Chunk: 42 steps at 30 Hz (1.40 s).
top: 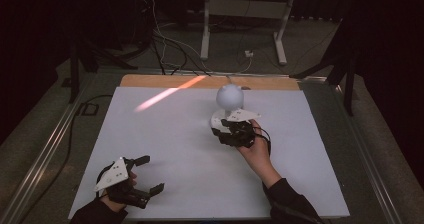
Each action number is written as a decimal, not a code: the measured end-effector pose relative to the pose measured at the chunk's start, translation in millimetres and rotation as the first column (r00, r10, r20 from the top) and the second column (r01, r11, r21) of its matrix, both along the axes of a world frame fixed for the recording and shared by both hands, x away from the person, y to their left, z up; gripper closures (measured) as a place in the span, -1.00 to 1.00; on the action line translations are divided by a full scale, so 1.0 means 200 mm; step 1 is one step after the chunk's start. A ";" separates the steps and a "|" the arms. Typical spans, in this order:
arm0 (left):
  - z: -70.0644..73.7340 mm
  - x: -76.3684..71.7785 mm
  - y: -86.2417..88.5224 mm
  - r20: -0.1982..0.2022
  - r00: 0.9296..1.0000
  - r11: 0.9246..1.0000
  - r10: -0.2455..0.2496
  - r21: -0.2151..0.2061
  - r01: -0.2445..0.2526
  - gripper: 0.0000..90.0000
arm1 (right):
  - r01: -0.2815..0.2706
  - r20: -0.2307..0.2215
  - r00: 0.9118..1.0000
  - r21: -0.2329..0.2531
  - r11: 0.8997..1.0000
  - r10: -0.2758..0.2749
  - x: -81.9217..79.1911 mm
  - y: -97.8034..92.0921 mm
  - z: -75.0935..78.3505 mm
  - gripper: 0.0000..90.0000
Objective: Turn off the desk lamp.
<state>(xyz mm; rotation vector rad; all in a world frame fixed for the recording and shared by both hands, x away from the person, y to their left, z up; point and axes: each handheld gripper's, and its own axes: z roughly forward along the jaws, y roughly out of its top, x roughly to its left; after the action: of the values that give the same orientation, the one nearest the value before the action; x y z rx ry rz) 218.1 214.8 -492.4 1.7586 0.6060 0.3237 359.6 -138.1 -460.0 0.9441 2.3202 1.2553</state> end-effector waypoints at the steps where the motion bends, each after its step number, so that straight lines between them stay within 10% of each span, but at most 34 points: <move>1: 0.00 0.00 0.00 -0.001 1.000 1.000 0.000 0.004 0.000 -0.99 | -0.007 0.001 1.000 -0.002 1.000 0.007 -0.01 0.00 0.00 -0.08; 11: 0.00 0.00 0.00 0.001 1.000 1.000 -0.001 0.000 0.001 -0.99 | -0.118 -0.001 0.993 -0.004 0.993 0.118 -0.08 -0.04 0.02 -0.95; 22: 0.00 0.00 0.00 0.002 1.000 1.000 -0.002 0.000 0.002 -0.99 | -0.156 0.021 0.988 0.074 0.985 0.155 -0.16 -0.25 0.00 -1.00; 42: 0.00 0.00 0.00 -0.003 1.000 1.000 -0.002 0.004 0.002 -0.99 | -0.029 -0.036 0.999 -0.013 0.999 0.028 -0.38 -0.65 -0.12 -1.00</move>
<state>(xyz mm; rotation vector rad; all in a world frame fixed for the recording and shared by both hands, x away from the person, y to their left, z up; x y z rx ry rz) 218.0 214.0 -492.9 1.7634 0.6060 0.3210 283.6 -268.9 -483.8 0.9393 2.3744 1.2418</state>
